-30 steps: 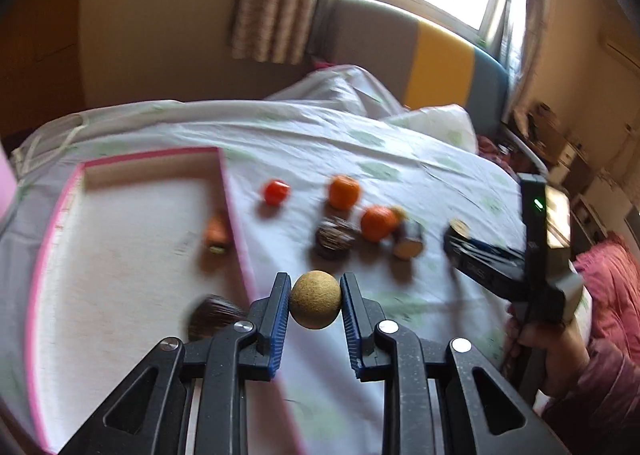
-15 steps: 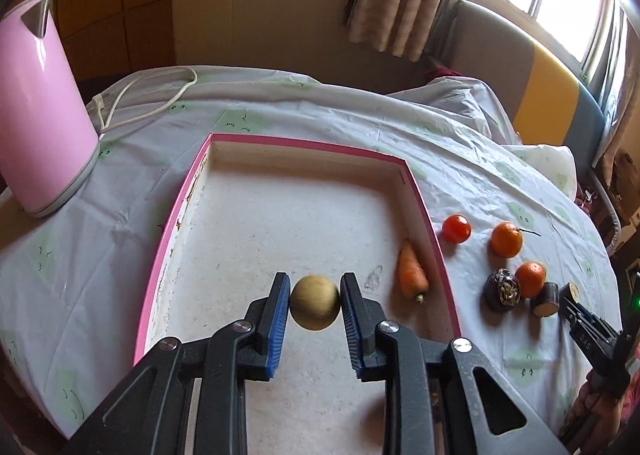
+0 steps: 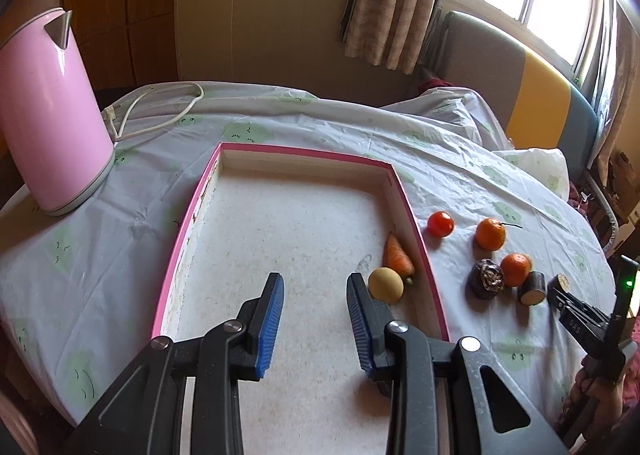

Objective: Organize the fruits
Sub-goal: 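Lower the yellow fruit into the pink tray and open the left gripper, then carry the cylinder piece into the pink tray and open the right gripper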

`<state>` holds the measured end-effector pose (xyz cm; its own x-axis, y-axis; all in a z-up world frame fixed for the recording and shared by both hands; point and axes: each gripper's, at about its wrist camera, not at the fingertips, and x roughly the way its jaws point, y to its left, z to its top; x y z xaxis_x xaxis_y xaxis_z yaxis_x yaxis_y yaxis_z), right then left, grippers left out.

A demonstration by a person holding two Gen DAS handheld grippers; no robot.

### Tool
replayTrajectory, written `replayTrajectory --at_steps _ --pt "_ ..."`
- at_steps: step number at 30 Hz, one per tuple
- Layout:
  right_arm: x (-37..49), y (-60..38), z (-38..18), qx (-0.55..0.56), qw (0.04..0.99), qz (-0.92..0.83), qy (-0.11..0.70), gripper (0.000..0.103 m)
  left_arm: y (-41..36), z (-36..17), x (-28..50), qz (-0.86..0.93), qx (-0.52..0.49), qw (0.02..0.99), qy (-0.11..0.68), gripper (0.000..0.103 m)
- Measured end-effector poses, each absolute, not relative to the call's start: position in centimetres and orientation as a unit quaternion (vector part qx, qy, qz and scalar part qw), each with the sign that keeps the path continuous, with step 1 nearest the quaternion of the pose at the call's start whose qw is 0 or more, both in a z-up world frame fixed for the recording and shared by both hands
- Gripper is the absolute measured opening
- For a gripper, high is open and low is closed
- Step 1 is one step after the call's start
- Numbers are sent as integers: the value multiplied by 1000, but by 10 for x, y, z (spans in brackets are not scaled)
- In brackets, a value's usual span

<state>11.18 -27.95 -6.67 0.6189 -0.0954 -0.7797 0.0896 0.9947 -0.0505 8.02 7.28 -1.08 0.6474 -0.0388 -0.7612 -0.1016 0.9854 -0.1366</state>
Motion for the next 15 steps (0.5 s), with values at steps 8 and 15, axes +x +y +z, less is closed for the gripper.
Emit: replayTrajectory --at_steps 8,15 --pt "109 -280 -64 -1 898 -51 438 29 64 -17 58 -5 -78 899 431 33" --pt "90 -283 -56 18 898 -54 437 29 61 -24 50 -13 -75 896 438 33"
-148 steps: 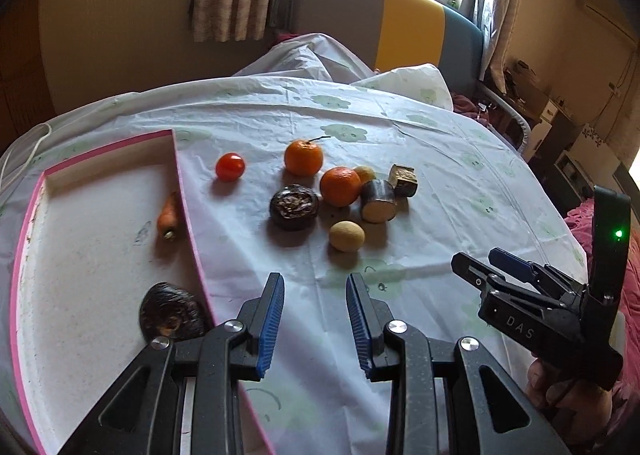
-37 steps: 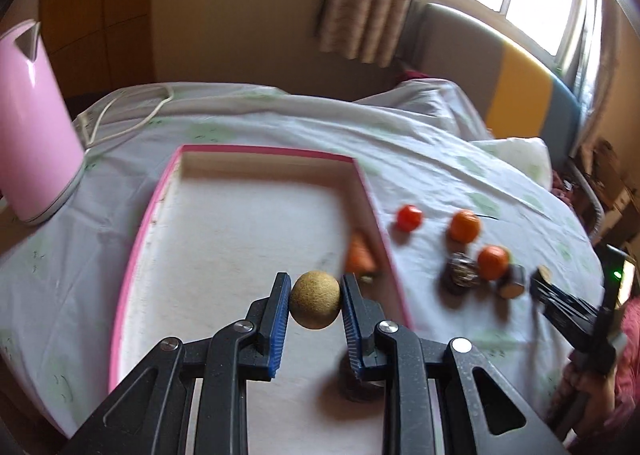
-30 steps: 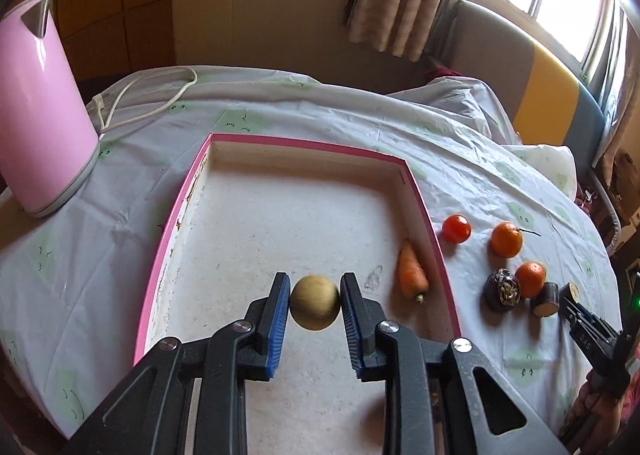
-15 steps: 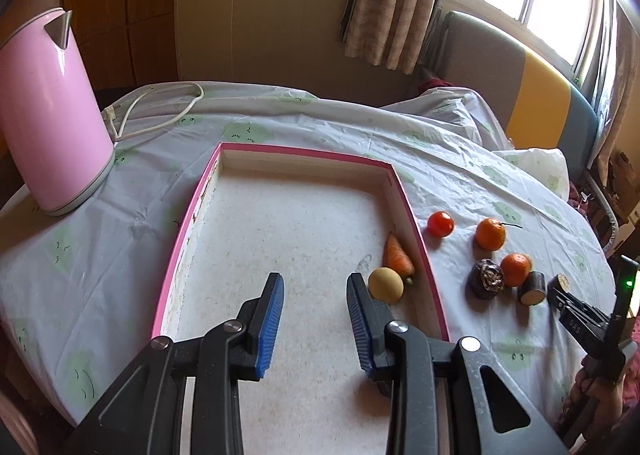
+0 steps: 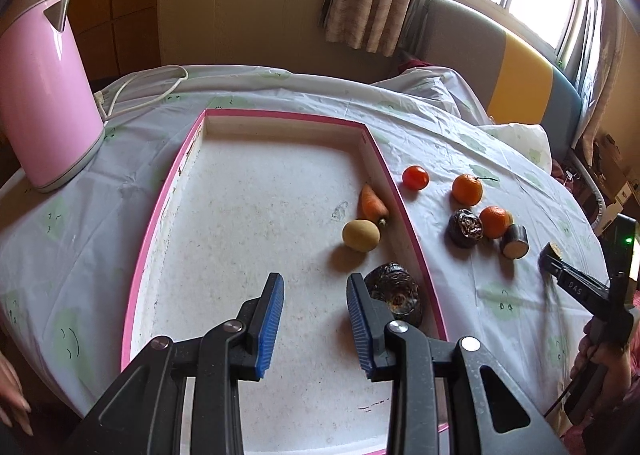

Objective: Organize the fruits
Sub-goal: 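Carry the cylinder piece into the pink tray and open the right gripper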

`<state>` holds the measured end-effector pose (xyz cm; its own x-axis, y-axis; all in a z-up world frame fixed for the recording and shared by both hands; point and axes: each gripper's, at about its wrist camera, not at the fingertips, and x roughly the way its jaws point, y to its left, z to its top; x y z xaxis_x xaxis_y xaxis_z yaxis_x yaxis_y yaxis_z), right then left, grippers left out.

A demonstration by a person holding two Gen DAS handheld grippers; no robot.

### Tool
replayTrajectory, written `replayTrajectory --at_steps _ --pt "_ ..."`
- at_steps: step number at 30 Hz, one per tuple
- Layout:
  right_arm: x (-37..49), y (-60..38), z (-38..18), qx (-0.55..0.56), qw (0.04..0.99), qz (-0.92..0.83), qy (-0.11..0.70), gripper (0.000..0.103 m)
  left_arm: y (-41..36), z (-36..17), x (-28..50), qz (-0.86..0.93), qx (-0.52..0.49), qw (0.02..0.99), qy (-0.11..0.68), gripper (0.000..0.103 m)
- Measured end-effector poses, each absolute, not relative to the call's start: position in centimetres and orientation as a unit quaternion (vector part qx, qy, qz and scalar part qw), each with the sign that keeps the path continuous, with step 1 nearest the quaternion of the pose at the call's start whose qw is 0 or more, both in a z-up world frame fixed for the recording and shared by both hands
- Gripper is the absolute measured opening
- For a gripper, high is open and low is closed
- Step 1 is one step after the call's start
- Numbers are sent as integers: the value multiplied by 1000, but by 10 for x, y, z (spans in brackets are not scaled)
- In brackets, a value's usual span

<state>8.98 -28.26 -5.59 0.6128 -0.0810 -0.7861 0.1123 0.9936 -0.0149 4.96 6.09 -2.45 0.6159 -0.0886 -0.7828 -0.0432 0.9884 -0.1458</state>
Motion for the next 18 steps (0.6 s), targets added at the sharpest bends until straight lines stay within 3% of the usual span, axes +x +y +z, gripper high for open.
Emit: replayTrajectory --at_steps 12,18 --pt "51 -171 -7 7 902 146 406 29 89 -18 51 20 -89 901 423 33" --pt "37 -91 -11 -23 873 244 423 29 107 -12 54 27 -107 904 414 33"
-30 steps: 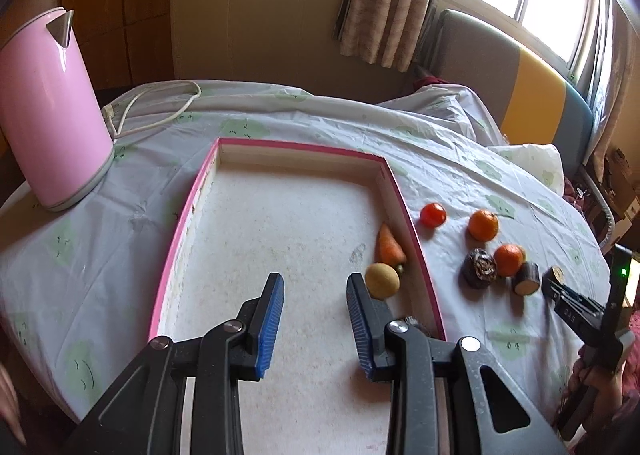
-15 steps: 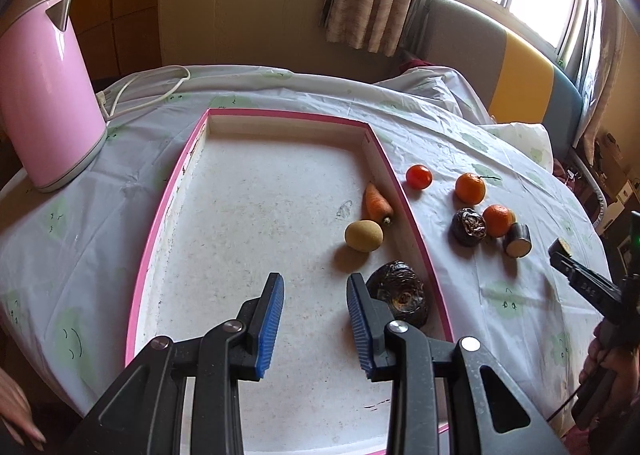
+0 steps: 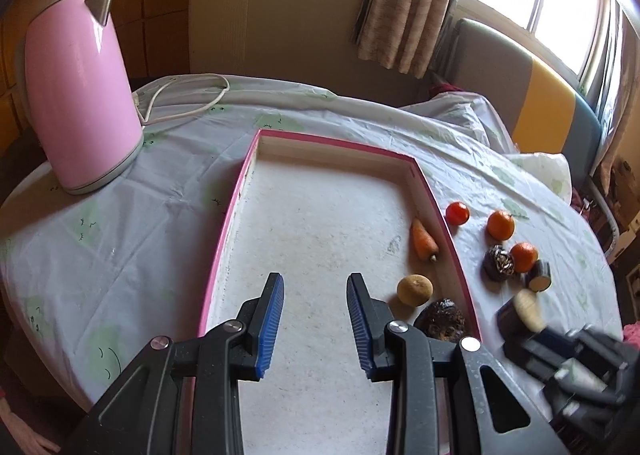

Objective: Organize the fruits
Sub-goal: 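Carry the cylinder piece into the pink tray and open the right gripper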

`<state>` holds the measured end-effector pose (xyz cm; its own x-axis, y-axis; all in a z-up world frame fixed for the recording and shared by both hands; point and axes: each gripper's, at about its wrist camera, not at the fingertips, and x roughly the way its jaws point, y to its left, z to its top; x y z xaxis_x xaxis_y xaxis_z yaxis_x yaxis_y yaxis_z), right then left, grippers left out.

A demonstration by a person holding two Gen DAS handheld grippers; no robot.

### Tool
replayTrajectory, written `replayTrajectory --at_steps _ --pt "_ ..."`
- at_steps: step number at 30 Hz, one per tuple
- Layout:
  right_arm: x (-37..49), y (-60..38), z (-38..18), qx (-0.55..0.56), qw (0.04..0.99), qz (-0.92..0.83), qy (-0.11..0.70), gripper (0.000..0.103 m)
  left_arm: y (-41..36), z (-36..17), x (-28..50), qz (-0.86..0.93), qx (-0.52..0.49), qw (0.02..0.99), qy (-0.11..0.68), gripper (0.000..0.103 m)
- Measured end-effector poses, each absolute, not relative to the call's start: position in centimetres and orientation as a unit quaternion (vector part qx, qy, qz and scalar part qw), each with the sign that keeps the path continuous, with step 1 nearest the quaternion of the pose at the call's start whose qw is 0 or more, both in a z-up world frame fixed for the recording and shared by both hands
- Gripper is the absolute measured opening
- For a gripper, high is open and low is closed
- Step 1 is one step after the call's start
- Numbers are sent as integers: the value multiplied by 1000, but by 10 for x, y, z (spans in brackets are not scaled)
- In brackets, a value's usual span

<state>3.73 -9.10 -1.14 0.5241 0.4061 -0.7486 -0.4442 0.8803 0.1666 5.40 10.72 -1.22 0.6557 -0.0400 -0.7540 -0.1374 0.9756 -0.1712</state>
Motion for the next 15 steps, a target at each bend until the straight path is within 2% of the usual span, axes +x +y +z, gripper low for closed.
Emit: replayTrajectory --at_steps 7,9,10,15 --pt "43 -67 -18 1 857 270 439 35 108 -7 48 -2 -110 912 396 33" --pt "52 -67 -15 10 865 254 433 35 102 -6 45 -22 -110 913 392 34" --pt "57 -65 -13 7 869 247 428 35 99 -5 43 -27 -106 915 389 37" --pt "63 -72 4 10 883 243 402 32 94 -3 38 -41 -103 916 385 38"
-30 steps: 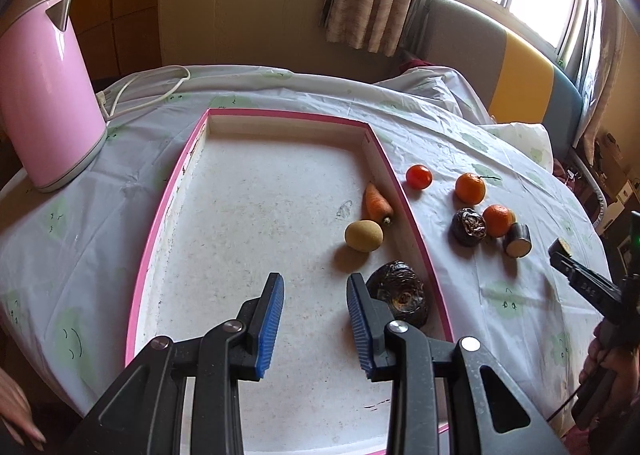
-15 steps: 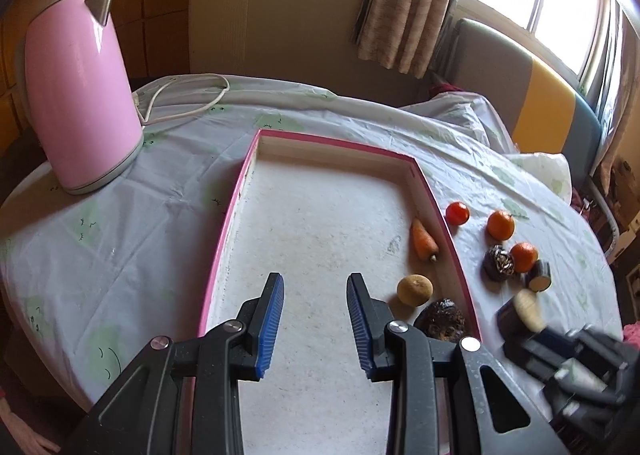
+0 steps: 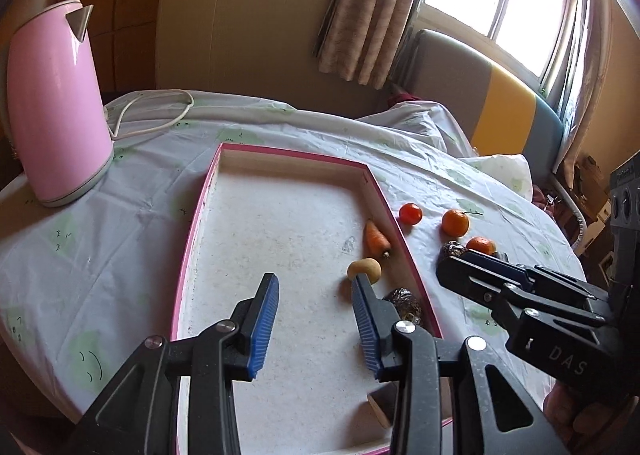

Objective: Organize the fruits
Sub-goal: 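Carry the cylinder piece into the pink tray and open the right gripper, then move the left gripper to the second dark round fruit and grasp it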

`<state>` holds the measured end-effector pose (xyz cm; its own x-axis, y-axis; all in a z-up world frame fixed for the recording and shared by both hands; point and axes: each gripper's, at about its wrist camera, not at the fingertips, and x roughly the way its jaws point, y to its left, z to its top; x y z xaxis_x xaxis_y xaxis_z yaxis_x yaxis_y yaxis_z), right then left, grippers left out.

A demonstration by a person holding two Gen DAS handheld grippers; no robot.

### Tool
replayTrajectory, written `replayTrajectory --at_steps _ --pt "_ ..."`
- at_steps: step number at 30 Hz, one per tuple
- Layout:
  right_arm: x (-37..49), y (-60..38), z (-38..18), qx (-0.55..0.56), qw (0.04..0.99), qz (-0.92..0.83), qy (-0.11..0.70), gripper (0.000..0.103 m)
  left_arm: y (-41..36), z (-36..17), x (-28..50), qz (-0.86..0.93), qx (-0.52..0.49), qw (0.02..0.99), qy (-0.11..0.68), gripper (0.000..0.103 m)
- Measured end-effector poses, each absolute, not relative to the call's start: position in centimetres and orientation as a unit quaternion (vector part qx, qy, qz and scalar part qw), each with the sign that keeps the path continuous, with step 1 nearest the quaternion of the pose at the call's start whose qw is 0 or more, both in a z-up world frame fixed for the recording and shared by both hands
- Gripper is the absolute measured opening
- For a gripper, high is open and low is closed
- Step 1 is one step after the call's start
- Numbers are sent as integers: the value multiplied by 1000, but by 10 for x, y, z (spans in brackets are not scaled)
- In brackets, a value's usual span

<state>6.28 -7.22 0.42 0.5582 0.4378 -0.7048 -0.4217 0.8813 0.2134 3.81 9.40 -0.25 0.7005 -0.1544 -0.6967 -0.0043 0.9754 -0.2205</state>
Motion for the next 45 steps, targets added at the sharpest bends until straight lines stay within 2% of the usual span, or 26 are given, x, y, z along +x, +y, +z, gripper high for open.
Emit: replayTrajectory --at_steps 4,7,10,12,17,19,21,38,45 --pt "68 -75 3 11 881 234 411 24 85 5 38 -67 -117 916 377 38" --pt "56 -84 7 -4 892 229 391 24 74 13 36 -73 -88 925 363 38" --pt "60 -105 -2 23 890 199 410 24 72 12 39 -66 -105 920 371 38" --pt "61 -115 -1 41 894 184 407 24 72 18 29 -21 -98 934 343 38" --pt "57 -111 25 39 921 177 345 28 78 30 25 -1 -114 939 323 40" --pt "54 -107 34 34 928 181 323 40 79 30 26 1 -112 939 326 40" --pt "52 -107 37 22 932 178 315 40 77 28 28 -7 -114 936 334 40" --pt "51 -218 -11 49 920 55 384 40 1 8 43 -83 -37 922 377 40" --pt "56 -234 -24 38 914 53 401 40 -19 -2 36 -126 -31 917 378 40"
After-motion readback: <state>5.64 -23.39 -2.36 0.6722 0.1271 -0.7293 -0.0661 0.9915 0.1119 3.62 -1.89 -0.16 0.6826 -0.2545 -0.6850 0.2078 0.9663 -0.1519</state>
